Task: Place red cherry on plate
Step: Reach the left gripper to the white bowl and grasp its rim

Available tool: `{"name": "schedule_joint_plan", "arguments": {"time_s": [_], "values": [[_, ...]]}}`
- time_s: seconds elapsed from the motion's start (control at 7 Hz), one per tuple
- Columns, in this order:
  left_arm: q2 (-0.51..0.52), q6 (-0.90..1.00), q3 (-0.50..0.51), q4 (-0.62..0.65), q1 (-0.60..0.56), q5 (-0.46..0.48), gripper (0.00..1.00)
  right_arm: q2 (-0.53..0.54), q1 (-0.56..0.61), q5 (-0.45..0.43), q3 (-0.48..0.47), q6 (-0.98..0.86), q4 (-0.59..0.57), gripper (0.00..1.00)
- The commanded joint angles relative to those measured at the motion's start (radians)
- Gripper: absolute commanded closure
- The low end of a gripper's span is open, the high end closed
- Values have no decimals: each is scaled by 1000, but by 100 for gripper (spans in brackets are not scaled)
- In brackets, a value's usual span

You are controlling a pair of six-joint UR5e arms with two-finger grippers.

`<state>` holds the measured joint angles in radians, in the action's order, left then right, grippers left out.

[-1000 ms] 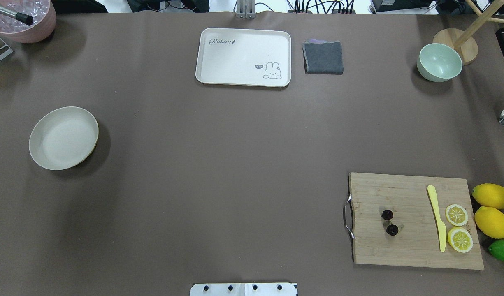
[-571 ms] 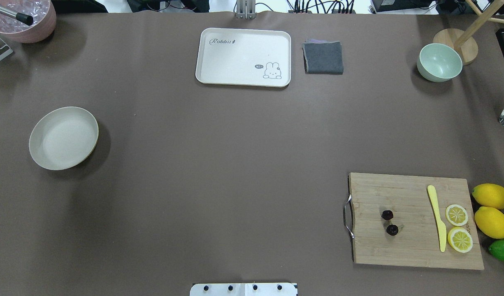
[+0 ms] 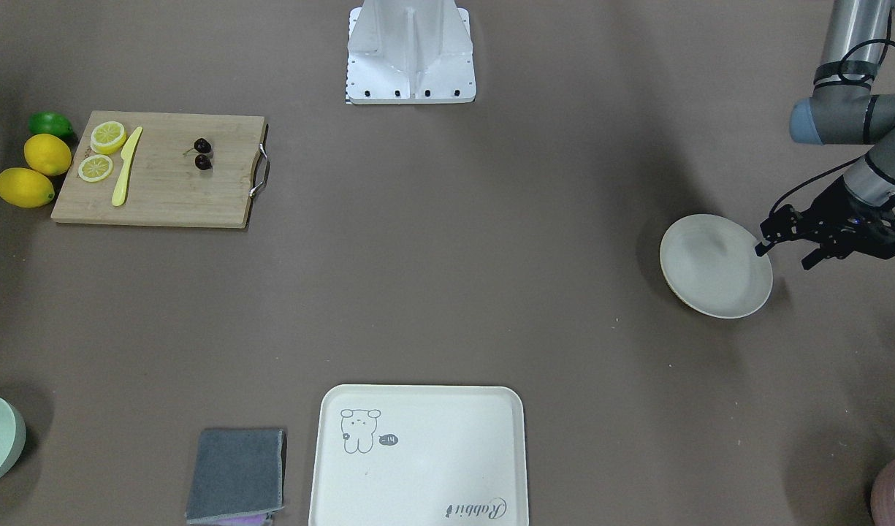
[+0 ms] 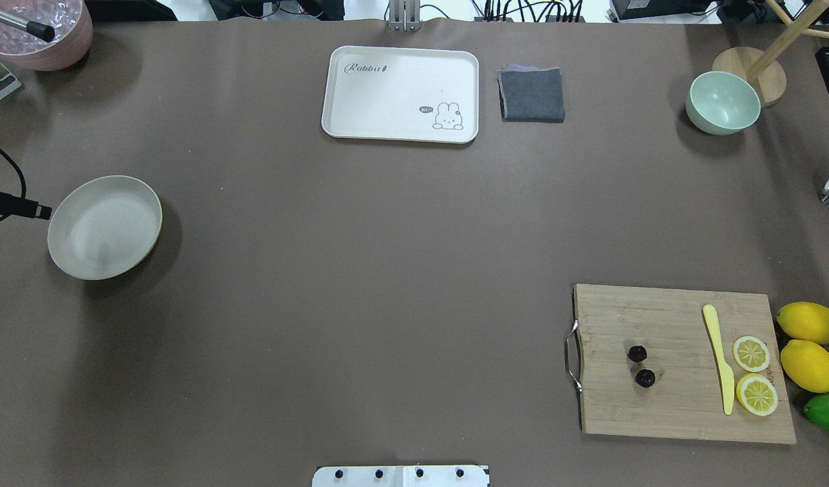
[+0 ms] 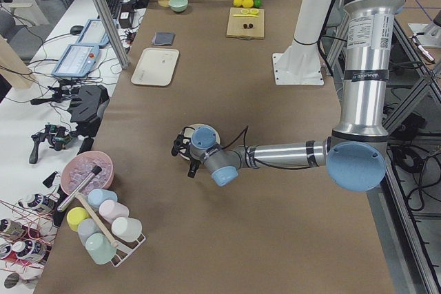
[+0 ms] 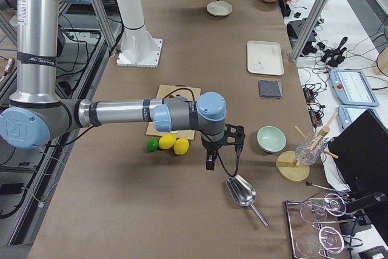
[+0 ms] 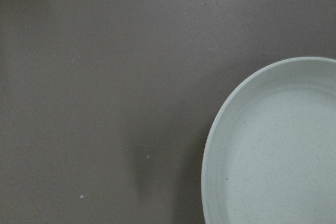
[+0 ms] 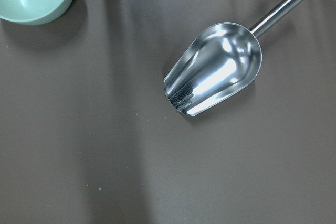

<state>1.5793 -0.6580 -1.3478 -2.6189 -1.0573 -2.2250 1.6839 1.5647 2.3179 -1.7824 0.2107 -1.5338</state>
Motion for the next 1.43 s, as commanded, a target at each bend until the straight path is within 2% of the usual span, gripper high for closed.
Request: {"name": "schedule_joint_plan", "arguments": {"time_s": [0.0, 0.14, 0.57, 1.0, 1.29], "values": [[10, -3, 1, -6, 7, 1, 20, -1, 0, 0, 3, 1, 0, 0], [16, -5, 5, -3, 7, 1, 38, -1, 0, 0, 4, 1, 0, 0], [47, -6, 13, 5, 43, -1, 50, -6, 0, 0, 6, -1, 0, 0], [44, -3, 18, 5, 51, -10, 100, -6, 0, 0, 6, 1, 0, 0], [41, -11, 10, 8, 37, -45, 100, -4, 0, -2, 8, 1, 0, 0]]}}
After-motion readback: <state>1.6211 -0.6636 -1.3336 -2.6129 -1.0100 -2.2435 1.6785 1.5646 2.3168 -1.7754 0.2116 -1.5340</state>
